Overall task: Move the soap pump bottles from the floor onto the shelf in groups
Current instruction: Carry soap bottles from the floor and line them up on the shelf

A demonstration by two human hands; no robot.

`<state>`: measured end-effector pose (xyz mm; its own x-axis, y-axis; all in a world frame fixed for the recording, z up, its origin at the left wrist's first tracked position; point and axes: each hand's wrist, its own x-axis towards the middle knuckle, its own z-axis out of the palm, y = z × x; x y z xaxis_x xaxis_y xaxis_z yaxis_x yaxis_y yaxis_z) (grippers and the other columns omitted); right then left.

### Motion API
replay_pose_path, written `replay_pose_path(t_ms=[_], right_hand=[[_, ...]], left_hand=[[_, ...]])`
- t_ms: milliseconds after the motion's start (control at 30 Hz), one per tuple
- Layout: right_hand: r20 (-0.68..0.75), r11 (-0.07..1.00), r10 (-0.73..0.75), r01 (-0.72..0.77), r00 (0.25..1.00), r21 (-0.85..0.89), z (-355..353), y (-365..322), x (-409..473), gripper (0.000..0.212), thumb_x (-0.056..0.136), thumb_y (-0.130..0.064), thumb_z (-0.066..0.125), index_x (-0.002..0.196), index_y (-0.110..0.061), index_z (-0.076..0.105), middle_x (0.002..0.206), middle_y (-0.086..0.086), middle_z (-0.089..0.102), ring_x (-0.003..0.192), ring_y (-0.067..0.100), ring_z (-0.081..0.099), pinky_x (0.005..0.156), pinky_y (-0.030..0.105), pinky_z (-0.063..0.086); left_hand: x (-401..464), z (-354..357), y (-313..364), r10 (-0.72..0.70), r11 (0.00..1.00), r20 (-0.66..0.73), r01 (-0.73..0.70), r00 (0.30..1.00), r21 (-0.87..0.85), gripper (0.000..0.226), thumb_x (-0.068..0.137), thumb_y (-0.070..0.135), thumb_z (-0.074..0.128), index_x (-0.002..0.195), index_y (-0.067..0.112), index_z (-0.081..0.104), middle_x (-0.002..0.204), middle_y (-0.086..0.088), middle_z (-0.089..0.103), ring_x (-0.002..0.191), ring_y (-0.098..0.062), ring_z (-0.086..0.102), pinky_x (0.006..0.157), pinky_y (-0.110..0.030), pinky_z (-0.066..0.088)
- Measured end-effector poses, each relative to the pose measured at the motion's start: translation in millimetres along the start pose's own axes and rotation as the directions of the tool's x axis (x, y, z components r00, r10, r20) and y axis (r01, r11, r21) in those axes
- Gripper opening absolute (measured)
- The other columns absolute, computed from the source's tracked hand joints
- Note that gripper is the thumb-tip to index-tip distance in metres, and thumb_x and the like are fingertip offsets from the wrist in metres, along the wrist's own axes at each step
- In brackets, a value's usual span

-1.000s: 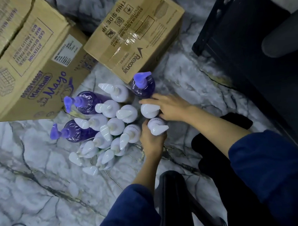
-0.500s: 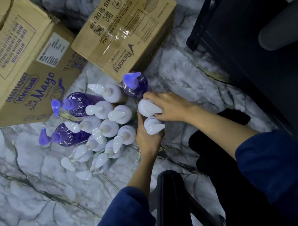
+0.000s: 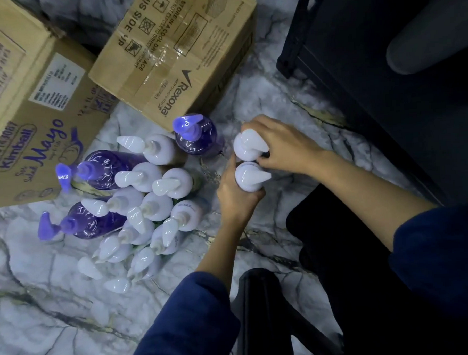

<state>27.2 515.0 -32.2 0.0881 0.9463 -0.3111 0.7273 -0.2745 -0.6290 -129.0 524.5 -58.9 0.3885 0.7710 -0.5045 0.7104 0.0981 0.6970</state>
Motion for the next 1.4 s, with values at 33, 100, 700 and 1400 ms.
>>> replay_pose_path(t_ms=[33, 100, 700, 1400], right_hand=[[-0.01, 0.999, 0.03, -0.03, 0.999, 0.023, -3, 3, 1, 0.053, 0.076, -0.007, 0.063, 0.127, -0.012, 0.049, 0.124, 0.01, 0.048, 0.106, 0.029, 0.052, 0.078, 0.038, 0.046], [-0.032, 0.996, 0.058, -0.056, 0.998, 0.074, -5, 10, 5, 0.053, 0.077, -0.007, 0.064, 0.127, -0.013, 0.049, 0.124, 0.009, 0.048, 0.107, 0.028, 0.052, 0.079, 0.035, 0.045], [0.088, 0.701, 0.325, -0.302, 0.942, 0.646, 8, 30, 25, 0.066, 0.072, -0.008, 0.077, 0.127, -0.025, 0.046, 0.114, -0.007, 0.054, 0.106, 0.01, 0.052, 0.078, 0.018, 0.046], [-0.38, 0.686, 0.49, -0.078, 0.784, 0.724, -129, -83, -29, 0.044, 0.076, -0.021, 0.071, 0.114, -0.032, 0.052, 0.092, -0.011, 0.063, 0.091, 0.015, 0.063, 0.087, 0.036, 0.052]], left_hand=[[4, 1, 4, 0.016, 1.0, 0.008, -0.016, 1.0, 0.004, 0.074, 0.06, 0.016, 0.074, 0.126, 0.034, 0.045, 0.097, 0.015, 0.064, 0.087, -0.005, 0.057, 0.063, -0.003, 0.035], [11, -1, 9, 0.053, 0.998, 0.021, -0.054, 0.998, 0.018, 0.073, 0.06, 0.014, 0.074, 0.124, 0.035, 0.047, 0.095, 0.016, 0.063, 0.085, -0.004, 0.056, 0.064, -0.002, 0.035], [17, 7, -9, -0.006, 1.0, -0.074, 0.003, 0.997, -0.029, 0.057, 0.056, 0.049, 0.069, 0.106, 0.023, 0.059, 0.102, 0.004, 0.065, 0.099, -0.017, 0.061, 0.085, -0.037, 0.05], [-29, -71, 143, 0.2, 0.844, -0.396, -0.363, 0.896, -0.394, 0.074, 0.081, 0.031, 0.073, 0.142, 0.025, 0.03, 0.116, 0.025, 0.05, 0.093, 0.022, 0.051, 0.081, 0.003, 0.036]])
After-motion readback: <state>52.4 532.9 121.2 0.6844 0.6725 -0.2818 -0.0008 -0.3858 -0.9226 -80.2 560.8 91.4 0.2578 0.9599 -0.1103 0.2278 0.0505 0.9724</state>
